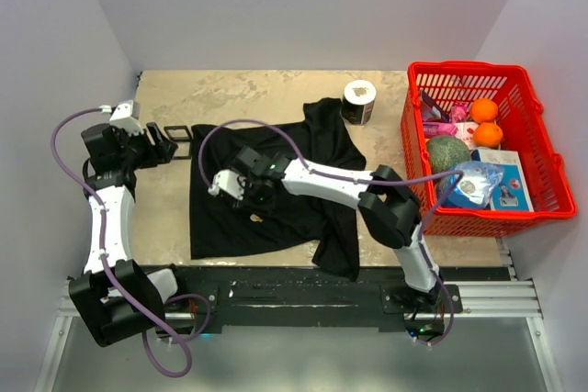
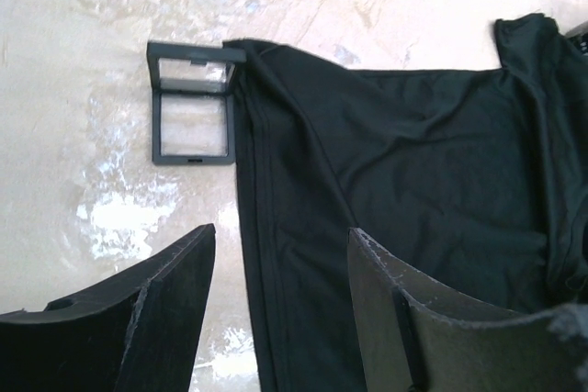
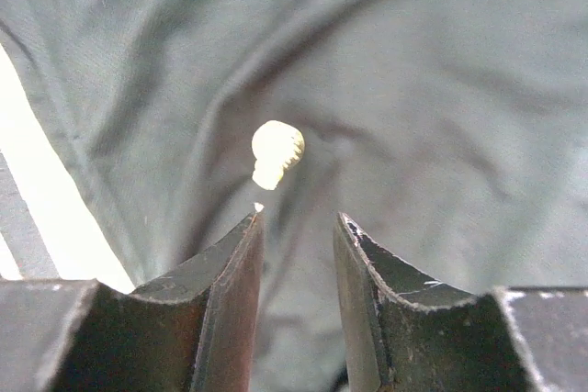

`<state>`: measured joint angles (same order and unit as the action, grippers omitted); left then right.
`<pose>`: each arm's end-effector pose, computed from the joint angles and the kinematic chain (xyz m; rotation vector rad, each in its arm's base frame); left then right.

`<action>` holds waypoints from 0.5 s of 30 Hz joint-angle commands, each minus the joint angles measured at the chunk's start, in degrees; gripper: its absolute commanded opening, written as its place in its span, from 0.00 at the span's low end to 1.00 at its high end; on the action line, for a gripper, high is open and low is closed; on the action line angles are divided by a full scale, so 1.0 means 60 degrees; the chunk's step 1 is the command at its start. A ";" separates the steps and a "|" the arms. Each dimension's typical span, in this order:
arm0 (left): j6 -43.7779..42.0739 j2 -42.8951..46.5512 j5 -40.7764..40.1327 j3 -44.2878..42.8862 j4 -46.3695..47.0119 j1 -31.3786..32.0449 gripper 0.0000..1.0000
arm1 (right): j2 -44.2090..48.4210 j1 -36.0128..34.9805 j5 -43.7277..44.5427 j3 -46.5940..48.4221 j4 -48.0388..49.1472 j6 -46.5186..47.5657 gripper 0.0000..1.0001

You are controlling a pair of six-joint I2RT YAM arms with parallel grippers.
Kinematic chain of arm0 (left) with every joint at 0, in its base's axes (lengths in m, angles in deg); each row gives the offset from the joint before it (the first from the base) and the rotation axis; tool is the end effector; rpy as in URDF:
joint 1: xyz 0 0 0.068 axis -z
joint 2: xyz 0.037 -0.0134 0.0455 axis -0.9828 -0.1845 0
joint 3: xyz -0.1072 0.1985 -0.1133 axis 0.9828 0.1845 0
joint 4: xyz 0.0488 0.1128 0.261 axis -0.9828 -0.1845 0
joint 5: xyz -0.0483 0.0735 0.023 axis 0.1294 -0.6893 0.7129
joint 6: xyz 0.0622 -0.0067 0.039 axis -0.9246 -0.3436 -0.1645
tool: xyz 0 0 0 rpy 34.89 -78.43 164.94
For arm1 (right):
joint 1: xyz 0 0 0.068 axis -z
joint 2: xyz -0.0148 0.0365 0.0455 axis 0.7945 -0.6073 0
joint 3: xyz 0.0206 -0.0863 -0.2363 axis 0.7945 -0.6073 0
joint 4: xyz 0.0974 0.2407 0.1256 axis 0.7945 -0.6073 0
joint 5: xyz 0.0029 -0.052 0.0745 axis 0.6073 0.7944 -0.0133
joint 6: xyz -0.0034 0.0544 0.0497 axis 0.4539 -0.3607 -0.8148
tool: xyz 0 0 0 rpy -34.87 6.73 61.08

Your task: Remove the brooch from the garment

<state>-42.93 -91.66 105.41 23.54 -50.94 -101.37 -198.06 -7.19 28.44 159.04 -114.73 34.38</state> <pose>0.2917 0.0857 0.2474 -0.2278 2.0414 -0.3744 0.2341 0.4172 0.1387 -1.8546 2.0094 0.3487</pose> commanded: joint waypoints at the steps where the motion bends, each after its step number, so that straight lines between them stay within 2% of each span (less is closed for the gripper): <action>1: -0.0730 0.0125 0.0926 -0.0940 0.0093 -0.0083 0.64 | 0.1540 0.0982 -0.1177 0.0135 0.0007 -0.0767 0.40; 3: -0.1198 0.0081 0.1409 -0.1116 -0.0010 -0.0069 0.65 | 0.1776 0.1277 -0.1413 0.0018 0.0022 -0.0928 0.41; 4: -0.1577 0.0066 0.2253 -0.1175 -0.0228 -0.0025 0.64 | 0.1980 0.1539 -0.1516 -0.0026 0.0022 -0.0929 0.41; 6: -0.2908 0.0008 0.3019 -0.1394 -0.0711 0.0164 0.63 | 0.2230 0.1833 -0.1605 -0.0231 0.0138 -0.1176 0.41; 7: -0.3552 0.0008 0.3473 -0.1468 -0.1454 0.0601 0.63 | 0.2376 0.2227 -0.1619 -0.0318 0.0298 -0.1352 0.41; 8: -0.5009 0.0095 0.3506 -0.1526 -0.1896 0.0924 0.63 | 0.2581 0.2463 -0.1605 -0.0377 0.0343 -0.1586 0.41; 9: -0.5835 0.0154 0.3463 -0.1600 -0.2350 0.1290 0.62 | 0.2670 0.2697 -0.1402 -0.0378 0.0373 -0.2023 0.41; 10: -0.6699 0.0212 0.3419 -0.1586 -0.3428 0.2062 0.62 | 0.2743 0.3149 -0.1284 -0.0378 0.0388 -0.2187 0.41; 11: -0.8027 0.0358 0.3375 -0.1542 -0.3888 0.2432 0.61 | 0.2932 0.3356 -0.1166 -0.0392 0.0388 -0.2290 0.41; 14: -0.9573 0.0622 0.3010 -0.1162 -0.4989 0.4144 0.59 | 0.3212 0.3987 -0.0785 -0.0262 0.0432 -0.2189 0.40; 15: -0.9680 0.0637 0.2791 -0.0929 -0.5035 0.4672 0.58 | 0.3285 0.4133 -0.0799 -0.0159 0.0432 -0.2232 0.40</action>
<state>-81.25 -90.46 121.41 16.00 -69.13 -83.49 -182.17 14.34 22.08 157.47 -113.48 24.04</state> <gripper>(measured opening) 0.594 0.403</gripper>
